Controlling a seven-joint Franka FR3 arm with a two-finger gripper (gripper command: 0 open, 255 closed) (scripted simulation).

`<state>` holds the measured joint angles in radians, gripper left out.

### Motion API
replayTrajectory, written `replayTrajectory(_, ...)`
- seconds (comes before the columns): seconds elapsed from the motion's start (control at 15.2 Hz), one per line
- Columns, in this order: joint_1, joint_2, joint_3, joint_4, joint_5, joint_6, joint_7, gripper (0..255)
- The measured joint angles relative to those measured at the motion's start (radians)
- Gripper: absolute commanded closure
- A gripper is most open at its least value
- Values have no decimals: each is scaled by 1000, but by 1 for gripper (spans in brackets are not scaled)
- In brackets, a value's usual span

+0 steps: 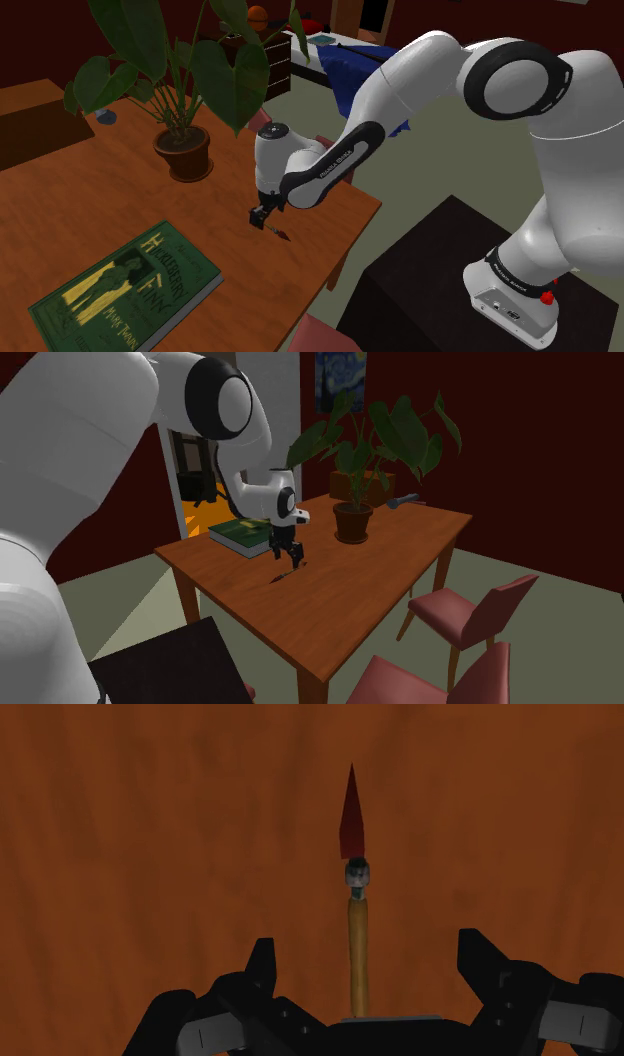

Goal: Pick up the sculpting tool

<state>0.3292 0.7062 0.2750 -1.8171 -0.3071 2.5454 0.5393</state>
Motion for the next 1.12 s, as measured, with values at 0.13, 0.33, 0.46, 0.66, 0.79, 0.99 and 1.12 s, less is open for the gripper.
replayTrajectory(0.13,8,35,-7,25,-6,9,1,0)
replayTrajectory(0.33,16,66,-17,34,-15,31,7,0)
replayTrajectory(0.46,22,92,-24,49,-20,43,10,0)
replayTrajectory(0.66,23,99,-26,52,-22,47,10,255)
replayTrajectory(0.79,17,92,-32,51,-24,37,10,255)
replayTrajectory(0.99,17,87,-28,39,-23,47,10,255)
replayTrajectory(1.12,19,86,-26,36,-22,51,10,255)
